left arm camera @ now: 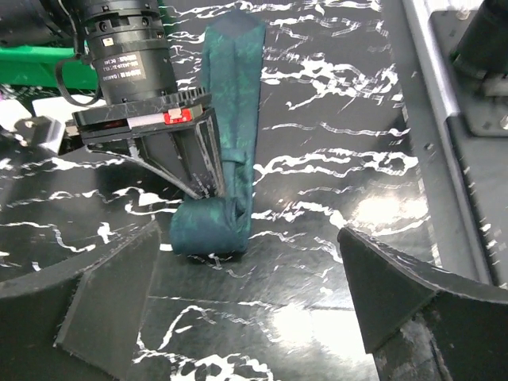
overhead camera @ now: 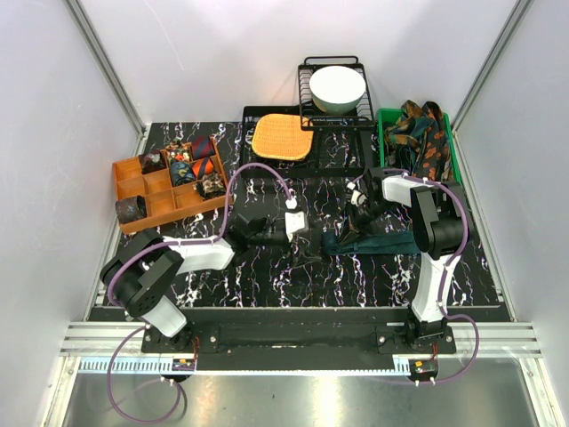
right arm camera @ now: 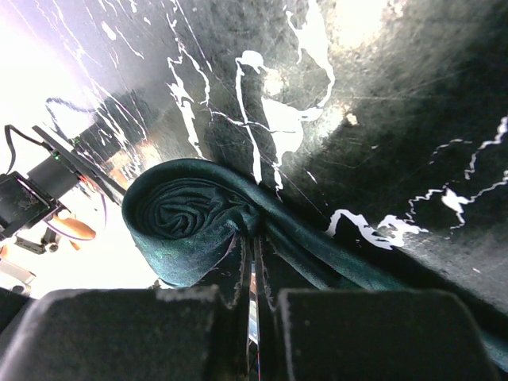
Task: Roll the ties
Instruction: Roll the tie at the center of the board.
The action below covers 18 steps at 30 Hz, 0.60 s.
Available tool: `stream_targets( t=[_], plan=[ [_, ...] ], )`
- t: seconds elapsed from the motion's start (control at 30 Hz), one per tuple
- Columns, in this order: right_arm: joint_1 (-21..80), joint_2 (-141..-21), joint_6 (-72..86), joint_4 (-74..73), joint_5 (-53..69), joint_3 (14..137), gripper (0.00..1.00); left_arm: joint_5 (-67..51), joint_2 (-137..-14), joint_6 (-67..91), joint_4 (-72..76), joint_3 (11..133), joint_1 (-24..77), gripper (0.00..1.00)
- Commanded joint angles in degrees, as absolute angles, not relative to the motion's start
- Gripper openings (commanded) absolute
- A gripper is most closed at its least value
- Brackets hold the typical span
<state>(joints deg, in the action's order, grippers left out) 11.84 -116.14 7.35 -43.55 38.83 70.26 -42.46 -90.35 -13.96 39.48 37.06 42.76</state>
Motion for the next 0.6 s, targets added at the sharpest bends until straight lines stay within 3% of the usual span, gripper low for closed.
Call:
stream_targets(
  t=[0.0,0.17,0.23,0.27,0.33,0.4,0.57],
  plan=[
    [13.1,-118.1,5.1,-38.3,26.5,67.8,0.00,-45.5,-89.2,-2.9,40.4,40.8,42.3,0.99],
    [13.1,-117.4,5.4,-37.7,26.6,66.8,0.00,-46.4,-91.2,3.3,46.2,39.9,42.0,0.99],
    [13.1,-117.2,5.5,-37.4,26.7,66.4,0.00,-56.8,-91.6,-11.4,51.1,37.0,41.7,0.99],
    [13.1,-117.2,5.5,-37.4,27.0,66.4,0.00,-54.9,-90.8,-16.6,53.9,35.3,42.7,0.99],
    [13.1,-117.2,5.5,-37.4,27.1,66.4,0.00,-45.2,-91.7,-11.6,48.5,38.8,44.1,0.99],
    [13.1,-117.2,5.6,-37.4,27.2,66.4,0.00,-43.3,-93.2,-7.7,35.2,44.6,44.5,0.99],
    [13.1,-117.2,5.8,-37.2,27.5,66.2,0.00,-41.4,-95.1,-11.3,37.8,43.7,44.7,0.99]
  ],
)
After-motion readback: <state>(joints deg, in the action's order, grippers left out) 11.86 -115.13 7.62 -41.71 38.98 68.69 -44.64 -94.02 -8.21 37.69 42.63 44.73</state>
